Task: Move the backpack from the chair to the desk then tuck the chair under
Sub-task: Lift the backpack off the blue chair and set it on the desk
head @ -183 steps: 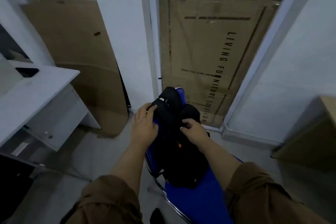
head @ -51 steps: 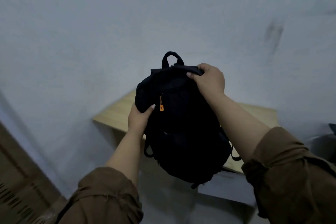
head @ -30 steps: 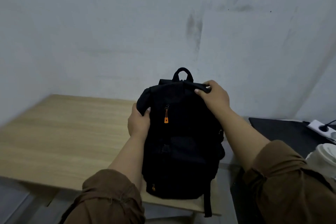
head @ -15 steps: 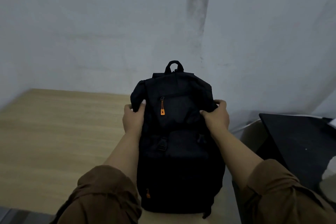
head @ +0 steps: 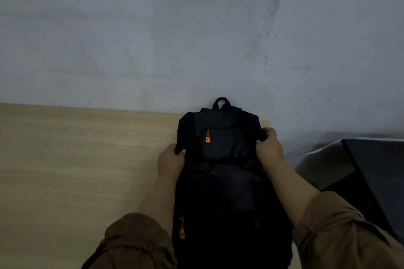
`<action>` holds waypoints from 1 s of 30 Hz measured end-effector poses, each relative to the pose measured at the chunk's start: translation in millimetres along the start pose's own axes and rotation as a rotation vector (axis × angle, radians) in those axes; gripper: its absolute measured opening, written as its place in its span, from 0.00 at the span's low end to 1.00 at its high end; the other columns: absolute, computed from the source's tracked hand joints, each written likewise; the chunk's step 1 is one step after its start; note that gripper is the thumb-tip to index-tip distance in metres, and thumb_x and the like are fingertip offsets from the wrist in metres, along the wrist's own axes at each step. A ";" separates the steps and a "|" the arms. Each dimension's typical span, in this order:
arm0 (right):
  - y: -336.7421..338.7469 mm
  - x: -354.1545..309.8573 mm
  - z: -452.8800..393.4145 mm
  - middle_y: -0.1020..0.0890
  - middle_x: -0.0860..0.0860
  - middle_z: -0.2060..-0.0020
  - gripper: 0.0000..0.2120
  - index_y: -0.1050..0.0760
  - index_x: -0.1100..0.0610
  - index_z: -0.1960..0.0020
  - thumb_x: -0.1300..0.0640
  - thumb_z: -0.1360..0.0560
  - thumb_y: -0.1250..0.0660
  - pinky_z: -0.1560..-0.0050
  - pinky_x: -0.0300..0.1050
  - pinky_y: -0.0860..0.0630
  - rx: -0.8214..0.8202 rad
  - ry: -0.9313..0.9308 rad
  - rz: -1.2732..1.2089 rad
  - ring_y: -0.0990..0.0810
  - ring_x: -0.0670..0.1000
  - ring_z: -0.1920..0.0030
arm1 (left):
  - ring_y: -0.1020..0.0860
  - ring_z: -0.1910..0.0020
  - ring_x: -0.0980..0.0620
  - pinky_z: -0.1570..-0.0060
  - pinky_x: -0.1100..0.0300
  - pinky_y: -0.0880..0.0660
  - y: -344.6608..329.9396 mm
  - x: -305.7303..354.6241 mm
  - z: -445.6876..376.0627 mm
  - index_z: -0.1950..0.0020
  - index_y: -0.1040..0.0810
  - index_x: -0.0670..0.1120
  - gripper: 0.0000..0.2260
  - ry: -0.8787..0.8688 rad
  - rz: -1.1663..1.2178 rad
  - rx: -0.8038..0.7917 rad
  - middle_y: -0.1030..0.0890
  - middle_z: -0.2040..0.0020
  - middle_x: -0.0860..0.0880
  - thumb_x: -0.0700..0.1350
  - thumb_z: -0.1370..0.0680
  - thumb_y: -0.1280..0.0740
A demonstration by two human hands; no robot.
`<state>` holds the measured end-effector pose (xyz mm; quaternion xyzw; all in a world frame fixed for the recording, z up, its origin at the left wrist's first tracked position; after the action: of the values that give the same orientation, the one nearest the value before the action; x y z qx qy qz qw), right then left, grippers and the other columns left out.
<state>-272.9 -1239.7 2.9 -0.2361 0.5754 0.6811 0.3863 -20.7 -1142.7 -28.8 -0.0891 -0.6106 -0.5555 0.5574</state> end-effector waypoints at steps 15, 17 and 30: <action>-20.8 -2.7 -2.8 0.44 0.62 0.26 0.35 0.48 0.52 0.22 0.53 0.25 0.38 0.28 0.60 0.41 -0.130 -0.136 0.339 0.42 0.63 0.28 | 0.24 0.40 0.42 0.51 0.58 0.31 -15.2 10.3 -15.3 0.32 0.30 0.40 0.18 0.180 0.161 -0.009 0.23 0.36 0.41 0.40 0.21 0.39; -18.1 -10.7 14.1 0.45 0.62 0.25 0.32 0.45 0.52 0.23 0.52 0.25 0.39 0.27 0.60 0.41 -0.118 -0.060 0.346 0.42 0.63 0.27 | 0.24 0.40 0.44 0.48 0.56 0.29 -6.8 17.6 -0.8 0.34 0.26 0.43 0.16 0.123 0.217 0.023 0.23 0.36 0.43 0.41 0.22 0.38; -23.2 -20.3 211.4 0.17 0.51 0.50 0.14 0.18 0.46 0.51 0.59 0.23 0.40 0.54 0.49 0.21 -0.283 0.509 0.105 0.21 0.54 0.53 | 0.17 0.61 0.54 0.53 0.59 0.21 68.7 -24.3 203.2 0.52 0.21 0.48 0.09 -0.064 0.558 0.224 0.18 0.59 0.50 0.37 0.23 0.38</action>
<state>-216.4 -1039.7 52.4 -0.4207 0.5645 0.6926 0.1572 -80.1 -947.1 40.5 -0.2089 -0.6373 -0.3070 0.6753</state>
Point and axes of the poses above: each hand's wrist, its own z-axis away from the middle knuckle, its own y-axis out of the back of the hand, x = y × z, the point moved 3 cm from there along -z, towards the middle knuckle
